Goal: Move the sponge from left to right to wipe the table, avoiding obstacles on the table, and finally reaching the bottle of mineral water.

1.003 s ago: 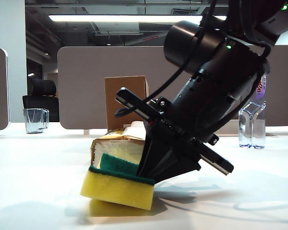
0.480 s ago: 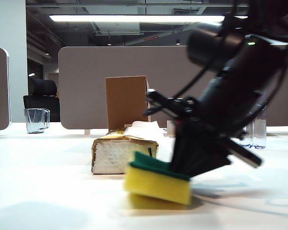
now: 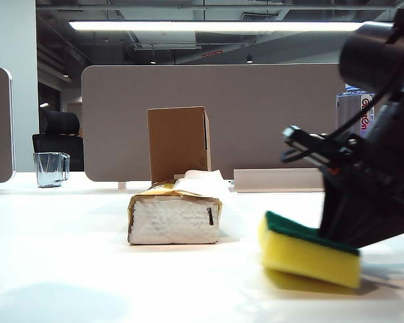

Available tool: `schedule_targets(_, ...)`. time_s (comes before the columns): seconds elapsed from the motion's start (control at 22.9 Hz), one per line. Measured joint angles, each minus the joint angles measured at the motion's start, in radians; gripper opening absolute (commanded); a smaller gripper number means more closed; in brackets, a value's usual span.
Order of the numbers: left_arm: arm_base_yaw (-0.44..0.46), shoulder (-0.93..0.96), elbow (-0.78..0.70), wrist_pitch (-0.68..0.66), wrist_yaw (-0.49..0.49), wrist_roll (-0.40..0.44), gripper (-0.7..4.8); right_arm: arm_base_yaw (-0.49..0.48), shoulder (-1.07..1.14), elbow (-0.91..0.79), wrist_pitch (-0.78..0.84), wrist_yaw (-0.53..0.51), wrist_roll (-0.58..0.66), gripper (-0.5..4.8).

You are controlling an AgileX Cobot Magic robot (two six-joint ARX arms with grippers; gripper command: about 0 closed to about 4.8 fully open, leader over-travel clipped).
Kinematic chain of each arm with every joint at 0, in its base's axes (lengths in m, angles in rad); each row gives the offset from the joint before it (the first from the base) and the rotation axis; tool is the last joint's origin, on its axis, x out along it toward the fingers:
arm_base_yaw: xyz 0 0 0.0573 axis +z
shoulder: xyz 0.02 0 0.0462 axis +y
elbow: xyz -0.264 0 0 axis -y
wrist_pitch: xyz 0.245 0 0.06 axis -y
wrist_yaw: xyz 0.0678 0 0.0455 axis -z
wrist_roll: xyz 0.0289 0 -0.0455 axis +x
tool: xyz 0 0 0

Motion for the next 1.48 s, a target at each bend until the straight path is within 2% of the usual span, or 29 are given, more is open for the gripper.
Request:
schedule_targets(0.17,0.0,0.0,0.0,0.0,0.0,0.0,4.04,-0.105,-0.058,-0.021,-0.081,0.002,-0.07,-0.08)
schedule_targets(0.57,0.0,0.0,0.0,0.0,0.0,0.0,4.04,-0.245,-0.138,-0.06,-0.158,0.017,-0.152,-0.08)
schedule_targets(0.65,0.0,0.0,0.0,0.0,0.0,0.0,4.04,-0.292,-0.145,-0.059,-0.189,0.018,-0.181,-0.08)
schedule_targets(0.74,0.0,0.0,0.0,0.0,0.0,0.0,4.04,-0.39,-0.166,-0.059,-0.228,0.013,-0.234,-0.08)
schedule_targets(0.87,0.0,0.0,0.0,0.0,0.0,0.0,4.04,-0.464,-0.189,-0.061,-0.262,0.018,-0.28,-0.08)
schedule_targets(1.13,0.0,0.0,0.0,0.001,0.0,0.0,4.04,-0.605,-0.22,-0.064,-0.308,0.035,-0.303,-0.08)
schedule_targets(1.22,0.0,0.0,0.0,0.0,0.0,0.0,4.04,-0.634,-0.22,-0.064,-0.309,0.037,-0.304,-0.08)
schedule_targets(1.48,0.0,0.0,0.0,0.0,0.0,0.0,4.04,-0.632,-0.22,-0.064,-0.309,0.044,-0.305,-0.08)
